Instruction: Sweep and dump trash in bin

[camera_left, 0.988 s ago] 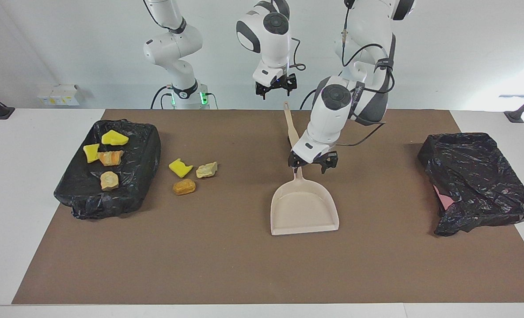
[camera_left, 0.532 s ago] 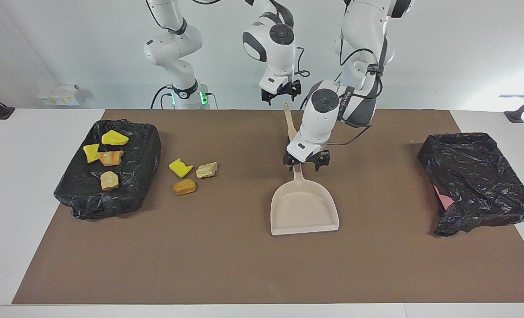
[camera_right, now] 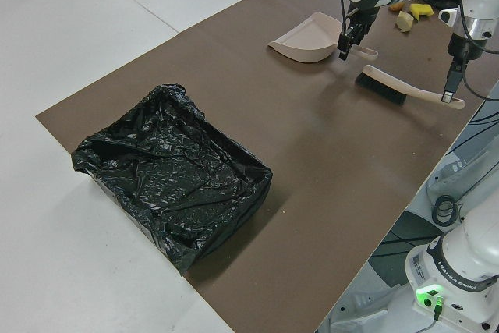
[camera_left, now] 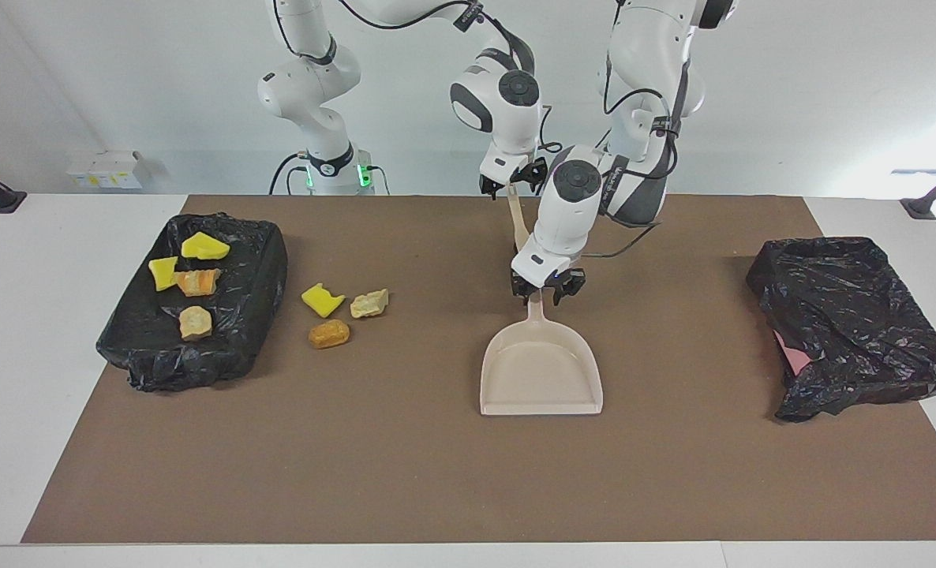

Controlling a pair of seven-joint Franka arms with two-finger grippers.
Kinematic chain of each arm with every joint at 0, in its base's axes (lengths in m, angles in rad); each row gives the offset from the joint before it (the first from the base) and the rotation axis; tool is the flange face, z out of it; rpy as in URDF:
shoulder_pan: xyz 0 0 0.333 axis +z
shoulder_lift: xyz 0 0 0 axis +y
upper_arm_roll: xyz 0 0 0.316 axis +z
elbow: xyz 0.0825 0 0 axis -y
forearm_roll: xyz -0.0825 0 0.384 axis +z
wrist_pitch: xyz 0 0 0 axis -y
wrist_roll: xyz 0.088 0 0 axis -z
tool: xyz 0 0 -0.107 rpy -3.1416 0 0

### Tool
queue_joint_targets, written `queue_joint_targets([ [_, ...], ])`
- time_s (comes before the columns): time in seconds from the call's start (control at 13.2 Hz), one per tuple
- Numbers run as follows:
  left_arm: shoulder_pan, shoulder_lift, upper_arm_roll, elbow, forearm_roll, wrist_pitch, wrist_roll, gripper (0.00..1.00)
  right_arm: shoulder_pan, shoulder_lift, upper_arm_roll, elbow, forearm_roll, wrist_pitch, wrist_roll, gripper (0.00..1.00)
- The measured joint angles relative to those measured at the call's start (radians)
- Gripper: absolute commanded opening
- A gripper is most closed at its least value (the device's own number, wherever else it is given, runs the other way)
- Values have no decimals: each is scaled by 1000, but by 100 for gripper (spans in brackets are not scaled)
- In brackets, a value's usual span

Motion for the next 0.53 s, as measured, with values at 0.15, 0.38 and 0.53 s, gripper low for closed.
queue_joint_targets([
  [0.15, 0, -3, 0, -1, 0, 6, 0, 0, 4, -1, 1, -11, 0, 6, 0, 100],
  [0.38, 0, -5, 1, 5, 0, 11, 0, 0, 8, -2, 1, -17, 0, 10, 0, 100],
  [0.53, 0, -6, 2, 20, 1, 12, 1, 0, 9, -2, 1, -26, 0, 27, 0, 100],
])
